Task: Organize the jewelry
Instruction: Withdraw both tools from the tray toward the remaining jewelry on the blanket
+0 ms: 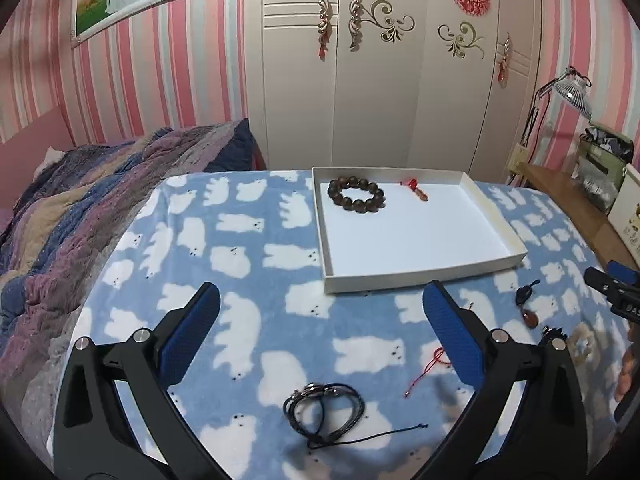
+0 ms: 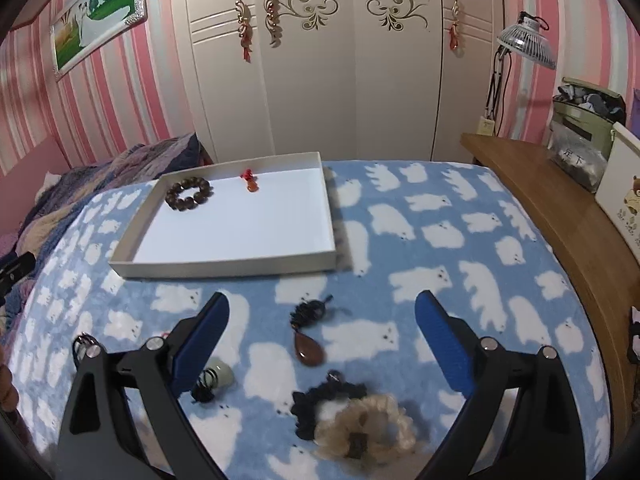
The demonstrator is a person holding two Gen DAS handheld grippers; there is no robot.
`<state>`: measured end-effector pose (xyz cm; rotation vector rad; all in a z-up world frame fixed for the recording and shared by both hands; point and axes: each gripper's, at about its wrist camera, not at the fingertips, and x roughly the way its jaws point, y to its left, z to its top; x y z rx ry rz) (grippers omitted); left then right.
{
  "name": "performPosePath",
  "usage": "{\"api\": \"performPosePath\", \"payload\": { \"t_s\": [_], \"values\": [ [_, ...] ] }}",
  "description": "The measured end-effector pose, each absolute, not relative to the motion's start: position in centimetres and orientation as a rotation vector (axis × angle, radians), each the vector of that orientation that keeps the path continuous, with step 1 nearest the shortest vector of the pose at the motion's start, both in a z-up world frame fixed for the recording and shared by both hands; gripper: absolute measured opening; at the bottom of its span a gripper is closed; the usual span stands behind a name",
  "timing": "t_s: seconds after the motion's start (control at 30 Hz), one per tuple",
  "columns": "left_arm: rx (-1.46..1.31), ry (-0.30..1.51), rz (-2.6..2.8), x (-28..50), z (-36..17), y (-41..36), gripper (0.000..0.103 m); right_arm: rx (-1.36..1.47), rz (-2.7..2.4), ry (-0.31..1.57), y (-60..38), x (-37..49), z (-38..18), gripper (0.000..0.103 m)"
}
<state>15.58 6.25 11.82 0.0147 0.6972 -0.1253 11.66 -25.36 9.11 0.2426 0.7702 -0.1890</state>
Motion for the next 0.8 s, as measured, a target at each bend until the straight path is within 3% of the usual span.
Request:
{"api": "performPosePath", "payload": {
  "t_s": [0.8],
  "values": [
    [-0.004, 0.804, -0.113, 15.6, 7.3, 9.2, 0.1, 0.201, -0.278, 0.765, -25.6, 11.1, 7.9, 0.094]
  ]
}}
